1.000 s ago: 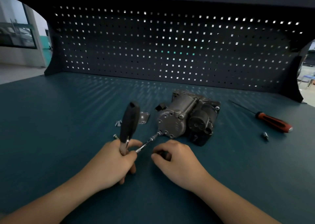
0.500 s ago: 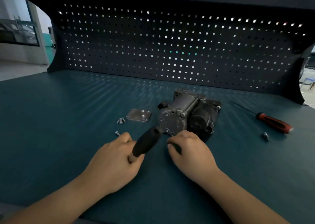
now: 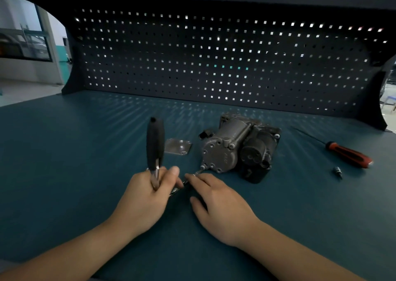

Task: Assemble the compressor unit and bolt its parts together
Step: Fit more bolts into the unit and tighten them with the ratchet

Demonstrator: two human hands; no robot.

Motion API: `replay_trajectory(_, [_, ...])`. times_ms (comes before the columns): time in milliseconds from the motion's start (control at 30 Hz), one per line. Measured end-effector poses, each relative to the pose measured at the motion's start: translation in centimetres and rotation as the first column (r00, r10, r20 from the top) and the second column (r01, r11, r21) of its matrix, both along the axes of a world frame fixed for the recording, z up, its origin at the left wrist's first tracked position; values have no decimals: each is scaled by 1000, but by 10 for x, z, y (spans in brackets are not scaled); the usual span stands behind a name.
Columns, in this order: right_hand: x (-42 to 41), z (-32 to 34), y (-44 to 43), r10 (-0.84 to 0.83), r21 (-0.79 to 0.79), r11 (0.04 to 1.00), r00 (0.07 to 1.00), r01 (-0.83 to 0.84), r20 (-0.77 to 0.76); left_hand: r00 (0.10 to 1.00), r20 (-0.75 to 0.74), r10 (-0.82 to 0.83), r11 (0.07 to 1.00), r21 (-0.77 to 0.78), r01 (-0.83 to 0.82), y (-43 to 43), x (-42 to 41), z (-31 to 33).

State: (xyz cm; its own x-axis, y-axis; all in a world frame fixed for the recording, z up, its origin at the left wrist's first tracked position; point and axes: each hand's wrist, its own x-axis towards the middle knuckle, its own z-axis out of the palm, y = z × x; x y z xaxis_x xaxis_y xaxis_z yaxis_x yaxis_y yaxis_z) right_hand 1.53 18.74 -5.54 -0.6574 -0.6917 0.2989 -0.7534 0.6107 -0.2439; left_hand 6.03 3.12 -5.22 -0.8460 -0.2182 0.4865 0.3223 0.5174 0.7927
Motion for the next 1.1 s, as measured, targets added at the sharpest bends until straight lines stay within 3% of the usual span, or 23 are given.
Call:
replay_trajectory(133, [0, 4, 0, 48, -10, 999, 998, -48, 28, 998, -30, -60, 971, -232, 51, 2, 3, -3])
replay_trajectory(233, [-5, 11, -4, 121, 54, 991, 992, -123, 22, 994, -72, -79, 973, -220, 62, 1, 3, -2])
replay_trajectory(333, [-16, 22, -8, 179, 248, 957, 980, -153, -89, 988, -103, -113, 980, -178, 93, 1, 4, -1])
replay_trajectory(400, [-21, 25, -7, 208, 295, 943, 966, -156, -152, 988, -97, -119, 978, -183, 100, 1, 4, -1])
replay_trajectory(567, [-24, 18, -4, 273, 173, 953, 951, -247, -144, 992, -52, -112, 979, -178, 101, 0, 3, -1])
replay_trajectory(733, [-26, 12, 1, 240, 48, 970, 971, -239, -19, 987, 31, -155, 941, -299, 157, -3, 5, -3])
replay_trajectory(1100, [-26, 9, 0, 242, 17, 970, 970, -241, -13, 984, 115, -133, 972, -177, 152, 0, 2, 0])
